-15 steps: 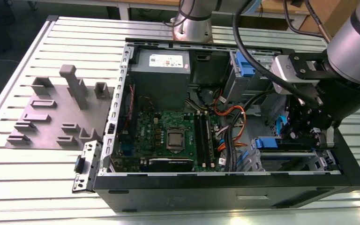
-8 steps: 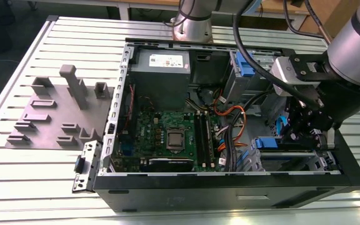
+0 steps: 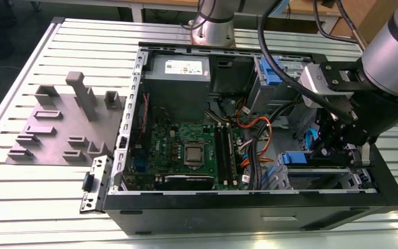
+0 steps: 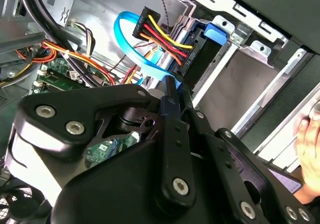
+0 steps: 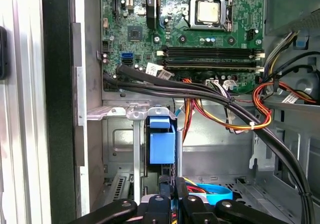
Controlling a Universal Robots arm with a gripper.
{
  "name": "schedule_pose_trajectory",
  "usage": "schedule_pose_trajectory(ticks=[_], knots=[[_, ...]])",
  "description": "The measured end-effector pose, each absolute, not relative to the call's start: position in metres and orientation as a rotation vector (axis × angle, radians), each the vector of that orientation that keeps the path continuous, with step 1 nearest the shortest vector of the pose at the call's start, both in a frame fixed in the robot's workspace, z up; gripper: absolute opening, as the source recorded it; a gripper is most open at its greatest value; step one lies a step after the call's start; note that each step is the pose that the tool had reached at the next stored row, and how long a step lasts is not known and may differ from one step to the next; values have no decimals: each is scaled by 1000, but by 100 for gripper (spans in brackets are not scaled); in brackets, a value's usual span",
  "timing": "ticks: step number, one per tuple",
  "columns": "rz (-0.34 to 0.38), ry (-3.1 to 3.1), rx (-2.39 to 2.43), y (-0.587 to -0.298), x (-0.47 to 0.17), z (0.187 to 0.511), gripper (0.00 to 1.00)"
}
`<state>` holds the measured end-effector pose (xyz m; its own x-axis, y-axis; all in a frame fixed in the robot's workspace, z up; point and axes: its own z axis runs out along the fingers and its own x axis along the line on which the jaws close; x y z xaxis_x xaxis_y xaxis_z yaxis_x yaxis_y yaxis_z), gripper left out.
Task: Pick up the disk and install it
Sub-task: 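Insert the second disk wire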
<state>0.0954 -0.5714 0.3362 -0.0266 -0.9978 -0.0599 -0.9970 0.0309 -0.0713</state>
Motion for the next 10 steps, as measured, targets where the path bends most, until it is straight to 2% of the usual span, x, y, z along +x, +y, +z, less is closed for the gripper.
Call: schedule_pose_trajectory(ticks=[10], knots=[[-17, 2185, -2124, -572, 95, 333, 16]])
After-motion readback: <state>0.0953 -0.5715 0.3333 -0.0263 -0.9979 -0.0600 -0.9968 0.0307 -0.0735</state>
